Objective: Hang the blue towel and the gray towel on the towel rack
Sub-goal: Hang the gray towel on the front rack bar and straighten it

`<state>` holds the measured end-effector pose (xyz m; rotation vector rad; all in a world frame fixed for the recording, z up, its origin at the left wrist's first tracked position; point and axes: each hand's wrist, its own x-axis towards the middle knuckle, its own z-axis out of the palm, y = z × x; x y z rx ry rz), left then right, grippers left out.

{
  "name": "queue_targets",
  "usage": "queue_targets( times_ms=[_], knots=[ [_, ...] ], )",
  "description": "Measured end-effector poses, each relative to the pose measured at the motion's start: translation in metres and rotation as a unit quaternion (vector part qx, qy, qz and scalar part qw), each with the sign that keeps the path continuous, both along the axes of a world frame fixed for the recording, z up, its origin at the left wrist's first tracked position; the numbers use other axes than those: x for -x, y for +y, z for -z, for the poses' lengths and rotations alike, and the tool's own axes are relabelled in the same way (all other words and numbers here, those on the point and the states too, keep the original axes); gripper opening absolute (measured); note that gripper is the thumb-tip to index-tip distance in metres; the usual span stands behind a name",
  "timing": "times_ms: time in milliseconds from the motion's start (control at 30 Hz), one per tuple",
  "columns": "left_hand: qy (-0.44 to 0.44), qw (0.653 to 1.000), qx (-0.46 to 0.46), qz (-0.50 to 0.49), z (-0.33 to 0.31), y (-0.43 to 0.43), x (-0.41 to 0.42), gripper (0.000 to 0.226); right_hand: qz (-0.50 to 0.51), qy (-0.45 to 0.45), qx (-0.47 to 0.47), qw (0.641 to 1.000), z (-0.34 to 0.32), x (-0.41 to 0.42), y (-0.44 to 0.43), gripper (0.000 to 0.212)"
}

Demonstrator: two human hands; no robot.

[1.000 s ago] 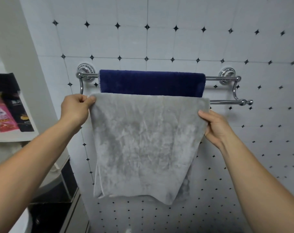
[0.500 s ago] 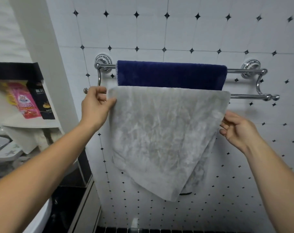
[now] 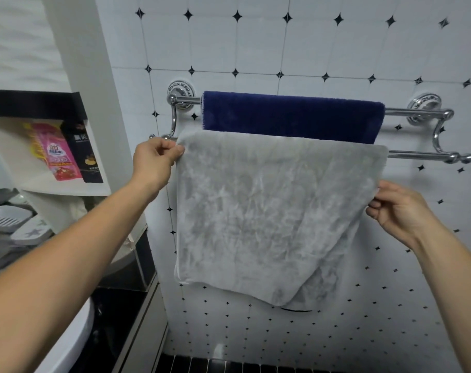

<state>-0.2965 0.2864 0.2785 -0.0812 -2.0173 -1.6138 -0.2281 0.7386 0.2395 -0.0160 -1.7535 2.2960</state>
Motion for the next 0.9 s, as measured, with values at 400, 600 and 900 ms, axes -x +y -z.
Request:
queue_targets(
  times_ms=[400, 600, 900],
  knots=[
    [0.022, 0.999, 0.023, -0.011, -0.028, 0.012, 0.000, 0.007, 0.123, -0.028, -0.103, 0.987, -0.027, 0.003, -0.020, 0.015],
    [-0.057, 0.988, 0.059, -0.128, -0.020, 0.036, -0.006, 0.024, 0.253, 0.000, -0.110, 0.961, -0.050, 0.008, -0.029, 0.026],
    [-0.138, 0.977, -0.114, 0.119, -0.016, 0.070, -0.022, 0.011, 0.219, -0.007, -0.223, 0.950, -0.085, -0.005, 0.012, 0.013]
  ],
)
